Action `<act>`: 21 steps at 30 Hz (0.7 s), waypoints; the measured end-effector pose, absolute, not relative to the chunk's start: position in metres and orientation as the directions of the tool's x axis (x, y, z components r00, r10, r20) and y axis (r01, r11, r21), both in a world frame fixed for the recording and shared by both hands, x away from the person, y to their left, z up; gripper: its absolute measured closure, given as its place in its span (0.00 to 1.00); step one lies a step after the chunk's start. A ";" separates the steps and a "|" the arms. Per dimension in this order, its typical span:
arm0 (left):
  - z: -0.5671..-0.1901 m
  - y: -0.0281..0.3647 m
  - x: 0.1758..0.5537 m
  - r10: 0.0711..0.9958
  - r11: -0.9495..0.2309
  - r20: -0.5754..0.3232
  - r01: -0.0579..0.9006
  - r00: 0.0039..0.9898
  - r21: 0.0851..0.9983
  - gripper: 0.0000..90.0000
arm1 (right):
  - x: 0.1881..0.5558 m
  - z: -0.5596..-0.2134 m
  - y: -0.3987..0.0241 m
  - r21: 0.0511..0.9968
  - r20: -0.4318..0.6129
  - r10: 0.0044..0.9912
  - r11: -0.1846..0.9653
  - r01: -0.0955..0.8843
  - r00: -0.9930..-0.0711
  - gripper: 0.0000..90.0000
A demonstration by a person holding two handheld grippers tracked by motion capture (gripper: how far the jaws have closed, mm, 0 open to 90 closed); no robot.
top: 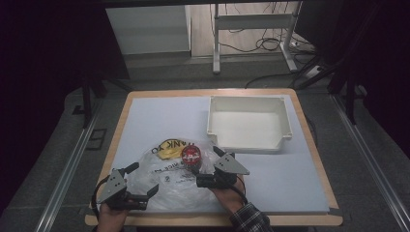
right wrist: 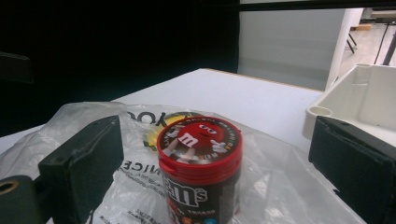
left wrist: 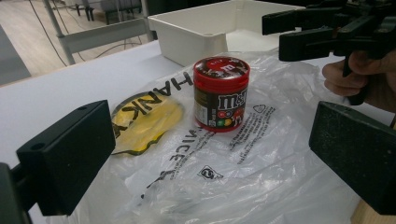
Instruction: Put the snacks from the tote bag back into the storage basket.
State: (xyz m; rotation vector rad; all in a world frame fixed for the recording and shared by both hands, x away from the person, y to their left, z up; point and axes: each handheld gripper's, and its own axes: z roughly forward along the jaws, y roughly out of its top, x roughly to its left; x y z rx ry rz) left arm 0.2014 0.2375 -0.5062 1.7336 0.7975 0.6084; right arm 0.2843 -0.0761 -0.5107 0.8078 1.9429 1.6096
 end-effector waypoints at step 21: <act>-0.506 0.238 0.201 0.764 -0.193 0.011 0.212 0.645 0.958 0.00 | 0.296 -0.524 -0.051 0.978 -0.005 0.717 0.150 0.147 -0.697 0.05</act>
